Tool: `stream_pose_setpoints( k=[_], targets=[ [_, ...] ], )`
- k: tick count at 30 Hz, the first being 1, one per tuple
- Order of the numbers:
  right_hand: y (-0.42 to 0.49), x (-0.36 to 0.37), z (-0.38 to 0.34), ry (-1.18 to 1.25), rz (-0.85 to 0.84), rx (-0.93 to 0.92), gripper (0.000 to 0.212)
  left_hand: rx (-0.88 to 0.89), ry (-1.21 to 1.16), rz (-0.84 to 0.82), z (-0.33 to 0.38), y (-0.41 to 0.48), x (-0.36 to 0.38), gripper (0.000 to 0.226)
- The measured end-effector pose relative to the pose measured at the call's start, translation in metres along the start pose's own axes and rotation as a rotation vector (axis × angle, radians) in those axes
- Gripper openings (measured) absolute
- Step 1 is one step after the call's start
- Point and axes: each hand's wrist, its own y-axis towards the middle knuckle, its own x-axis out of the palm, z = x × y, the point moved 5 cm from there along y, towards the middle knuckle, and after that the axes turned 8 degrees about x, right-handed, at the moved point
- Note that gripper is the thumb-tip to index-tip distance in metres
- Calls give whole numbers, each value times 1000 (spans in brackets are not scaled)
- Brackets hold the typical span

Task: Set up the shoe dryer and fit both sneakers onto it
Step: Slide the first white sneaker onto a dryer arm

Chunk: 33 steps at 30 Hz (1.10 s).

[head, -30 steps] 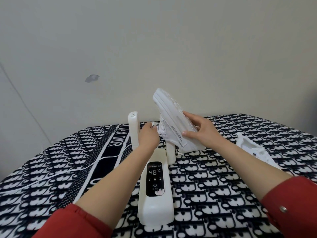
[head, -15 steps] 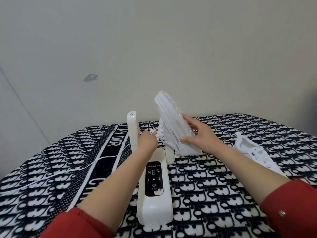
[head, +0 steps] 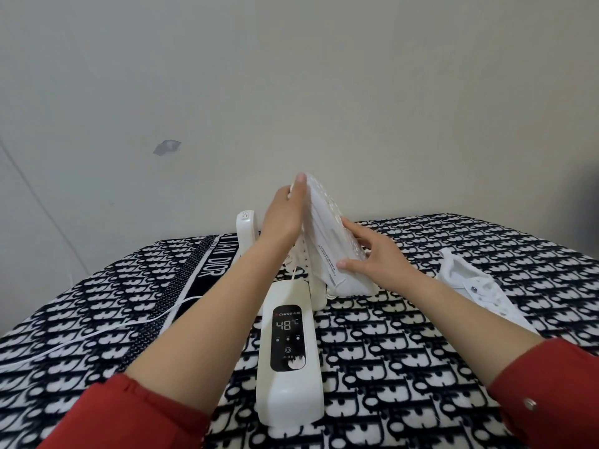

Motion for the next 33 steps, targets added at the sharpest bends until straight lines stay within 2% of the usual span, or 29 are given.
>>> stream_pose_setpoints(
  k=[6,33],
  targets=[
    [-2,1,1,30,-6,19,88,82,-71,-61,2,4,1,51],
    [1,6,18,34,-36,74,88,25,-118,-106,-18,3,11,51]
  ],
)
